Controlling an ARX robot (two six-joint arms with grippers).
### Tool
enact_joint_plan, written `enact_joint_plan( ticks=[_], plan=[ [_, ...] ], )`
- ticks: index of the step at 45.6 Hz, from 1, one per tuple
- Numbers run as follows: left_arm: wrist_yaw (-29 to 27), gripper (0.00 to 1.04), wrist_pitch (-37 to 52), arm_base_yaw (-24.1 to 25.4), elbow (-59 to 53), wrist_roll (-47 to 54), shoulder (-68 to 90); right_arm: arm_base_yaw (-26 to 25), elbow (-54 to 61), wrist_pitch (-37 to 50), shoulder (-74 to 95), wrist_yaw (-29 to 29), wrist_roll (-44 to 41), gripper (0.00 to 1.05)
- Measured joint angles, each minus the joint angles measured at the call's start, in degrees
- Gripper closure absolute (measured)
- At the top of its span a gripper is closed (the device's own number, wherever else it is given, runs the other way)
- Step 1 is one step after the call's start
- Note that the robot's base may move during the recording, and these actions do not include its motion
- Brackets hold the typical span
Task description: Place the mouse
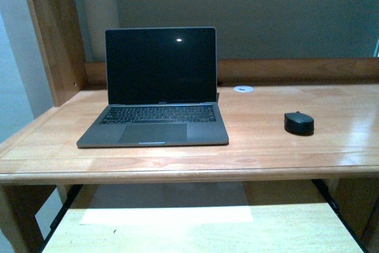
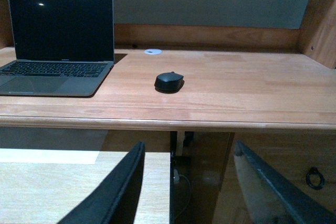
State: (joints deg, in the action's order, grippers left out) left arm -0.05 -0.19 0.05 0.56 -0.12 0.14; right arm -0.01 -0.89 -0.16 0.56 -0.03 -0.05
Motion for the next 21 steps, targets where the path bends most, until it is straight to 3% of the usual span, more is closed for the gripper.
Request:
enact_joint_plan(
  ticks=[6, 9, 21],
  plan=[
    [0.00, 0.07, 0.00, 0.00, 0.00, 0.02, 0.00, 0.00, 0.00, 0.00, 0.00, 0.00, 0.00, 0.19],
    [0.00, 0.07, 0.00, 0.00, 0.00, 0.00, 0.00, 0.00, 0.00, 0.00, 0.00, 0.00, 0.02, 0.06],
    [0.00, 0.07, 0.00, 0.00, 0.00, 0.02, 0.00, 0.00, 0.00, 0.00, 0.00, 0.00, 0.00, 0.07]
  ],
)
